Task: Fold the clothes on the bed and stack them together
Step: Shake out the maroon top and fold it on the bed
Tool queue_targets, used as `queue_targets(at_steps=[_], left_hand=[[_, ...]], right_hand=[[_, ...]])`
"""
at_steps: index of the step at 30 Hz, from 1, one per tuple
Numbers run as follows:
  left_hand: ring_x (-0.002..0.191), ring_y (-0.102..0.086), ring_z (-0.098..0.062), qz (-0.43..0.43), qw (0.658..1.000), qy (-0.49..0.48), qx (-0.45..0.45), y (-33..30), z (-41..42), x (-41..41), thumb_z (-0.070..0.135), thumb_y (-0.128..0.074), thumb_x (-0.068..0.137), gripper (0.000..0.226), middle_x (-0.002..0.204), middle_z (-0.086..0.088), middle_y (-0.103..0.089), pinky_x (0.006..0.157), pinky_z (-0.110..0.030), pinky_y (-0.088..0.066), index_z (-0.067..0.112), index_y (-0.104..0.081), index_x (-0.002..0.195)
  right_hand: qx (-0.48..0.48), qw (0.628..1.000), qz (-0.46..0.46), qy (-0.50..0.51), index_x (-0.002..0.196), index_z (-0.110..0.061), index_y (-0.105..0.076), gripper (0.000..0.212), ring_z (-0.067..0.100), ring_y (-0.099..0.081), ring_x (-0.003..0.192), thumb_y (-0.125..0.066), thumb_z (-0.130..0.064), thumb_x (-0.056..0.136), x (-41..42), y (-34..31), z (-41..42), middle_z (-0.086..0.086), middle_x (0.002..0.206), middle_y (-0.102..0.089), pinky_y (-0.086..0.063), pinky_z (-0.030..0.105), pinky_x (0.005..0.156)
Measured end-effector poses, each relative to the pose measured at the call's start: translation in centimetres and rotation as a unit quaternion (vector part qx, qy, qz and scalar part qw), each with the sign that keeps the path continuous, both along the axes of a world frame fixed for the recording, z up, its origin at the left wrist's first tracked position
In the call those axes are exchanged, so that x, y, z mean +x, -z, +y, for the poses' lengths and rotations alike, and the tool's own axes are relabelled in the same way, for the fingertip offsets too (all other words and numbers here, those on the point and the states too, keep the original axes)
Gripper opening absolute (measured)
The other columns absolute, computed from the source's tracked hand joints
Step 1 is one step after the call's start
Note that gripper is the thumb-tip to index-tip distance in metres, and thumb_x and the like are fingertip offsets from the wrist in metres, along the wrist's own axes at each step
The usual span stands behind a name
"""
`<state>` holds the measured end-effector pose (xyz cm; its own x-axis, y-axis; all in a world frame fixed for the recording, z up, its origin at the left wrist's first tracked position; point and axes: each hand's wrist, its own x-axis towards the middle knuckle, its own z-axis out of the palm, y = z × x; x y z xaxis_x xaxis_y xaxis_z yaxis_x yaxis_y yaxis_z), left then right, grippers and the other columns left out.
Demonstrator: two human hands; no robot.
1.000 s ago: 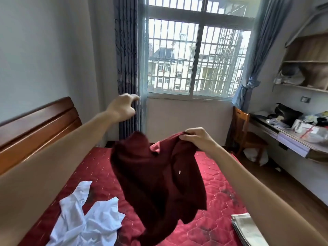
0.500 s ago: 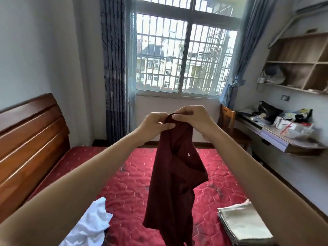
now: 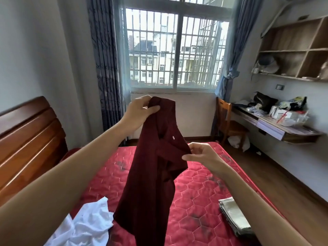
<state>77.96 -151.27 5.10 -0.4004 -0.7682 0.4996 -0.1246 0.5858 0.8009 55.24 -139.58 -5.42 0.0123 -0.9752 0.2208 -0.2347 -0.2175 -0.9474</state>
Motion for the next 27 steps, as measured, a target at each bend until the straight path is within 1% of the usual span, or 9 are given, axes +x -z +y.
queue_targets(at_steps=[3, 7, 9, 12, 14, 16, 20, 23, 27], left_hand=[[0.08, -0.063, -0.011, 0.018, 1.0, -0.021, 0.013, 0.5, -0.6, 1.8, 0.017, -0.066, 0.09, 0.001, 0.085, 0.001, -0.067, 0.08, -0.032, -0.052, 0.017, -0.065, 0.09], [0.082, -0.06, -0.018, -0.019, 0.999, 0.002, 0.048, 1.7, -0.9, 4.7, 0.016, -0.063, 0.093, 0.012, 0.087, -0.01, -0.063, 0.084, -0.045, -0.053, 0.004, -0.06, 0.093], [0.077, -0.062, -0.017, -0.023, 0.997, 0.008, 0.067, 2.7, -0.7, 5.7, 0.016, -0.063, 0.092, 0.01, 0.081, -0.006, -0.063, 0.077, -0.039, -0.056, 0.008, -0.057, 0.089], [0.072, -0.066, -0.009, 0.014, 0.995, 0.02, 0.099, 3.9, -0.4, 6.8, 0.012, -0.067, 0.088, 0.014, 0.08, 0.0, -0.067, 0.065, -0.021, -0.055, 0.013, -0.055, 0.094], [0.078, -0.069, -0.007, 0.052, 0.987, 0.055, 0.141, 4.3, -0.4, 7.2, 0.004, -0.068, 0.085, 0.024, 0.086, 0.001, -0.07, 0.069, -0.019, -0.055, 0.01, -0.055, 0.103], [0.084, -0.069, -0.008, 0.053, 0.985, 0.073, 0.149, 4.6, -0.3, 7.3, 0.001, -0.068, 0.085, 0.026, 0.092, 0.001, -0.072, 0.073, -0.019, -0.055, 0.006, -0.059, 0.108], [0.083, -0.071, -0.011, 0.061, 0.982, 0.089, 0.155, 5.0, -0.1, 7.2, 0.007, -0.07, 0.082, 0.018, 0.09, 0.001, -0.075, 0.071, -0.019, -0.055, 0.01, -0.071, 0.099], [0.083, -0.072, -0.016, 0.068, 0.975, 0.11, 0.178, 5.1, -0.3, 7.2, 0.014, -0.073, 0.071, 0.026, 0.09, -0.004, -0.076, 0.071, -0.021, -0.056, 0.011, -0.072, 0.097], [0.082, -0.072, -0.017, 0.061, 0.968, 0.139, 0.202, 5.1, -0.4, 7.0, 0.017, -0.072, 0.074, 0.027, 0.093, -0.008, -0.075, 0.067, -0.024, -0.058, 0.01, -0.073, 0.1]], right_hand=[[-0.028, 0.998, -0.026, 0.059, 0.088, -0.007, -0.067, 0.008, 0.009, -0.067, 0.074, -0.072, -0.007, 0.083, 1.0, -0.9, -1.1, -0.002, 0.078, -0.071, -0.052, 0.018, 0.068], [-0.061, 0.988, -0.072, 0.122, 0.095, -0.008, -0.064, 0.009, 0.014, -0.069, 0.08, -0.065, -0.003, 0.088, 1.5, -3.9, -2.8, 0.004, 0.088, -0.071, -0.057, 0.027, 0.069], [-0.088, 0.983, -0.067, 0.143, 0.095, -0.01, -0.064, 0.01, 0.013, -0.067, 0.081, -0.064, -0.002, 0.089, 1.9, -5.7, -3.7, 0.004, 0.09, -0.07, -0.057, 0.027, 0.074], [-0.114, 0.98, -0.073, 0.145, 0.094, -0.013, -0.064, 0.011, 0.007, -0.067, 0.076, -0.064, -0.003, 0.089, 2.7, -8.0, -4.8, 0.001, 0.088, -0.07, -0.055, 0.021, 0.068], [-0.13, 0.98, -0.057, 0.143, 0.092, -0.014, -0.063, 0.013, 0.002, -0.066, 0.071, -0.063, -0.002, 0.089, 3.2, -9.1, -5.3, 0.0, 0.085, -0.069, -0.053, 0.017, 0.063], [-0.15, 0.978, -0.02, 0.147, 0.09, -0.014, -0.062, 0.015, -0.002, -0.065, 0.068, -0.063, 0.0, 0.089, 3.7, -10.0, -5.6, -0.001, 0.084, -0.068, -0.051, 0.013, 0.063], [-0.172, 0.972, 0.028, 0.155, 0.086, -0.017, -0.062, 0.018, -0.006, -0.063, 0.067, -0.065, 0.001, 0.088, 4.2, -10.9, -6.0, -0.004, 0.082, -0.067, -0.048, 0.01, 0.066], [-0.162, 0.972, 0.052, 0.165, 0.085, -0.019, -0.063, 0.018, -0.006, -0.063, 0.069, -0.067, -0.002, 0.087, 3.6, -10.9, -5.9, -0.005, 0.083, -0.068, -0.048, 0.011, 0.068], [-0.139, 0.974, 0.054, 0.171, 0.086, -0.019, -0.067, 0.016, 0.0, -0.067, 0.073, -0.071, -0.004, 0.084, 2.1, -10.5, -5.5, -0.003, 0.085, -0.071, -0.052, 0.015, 0.071]])
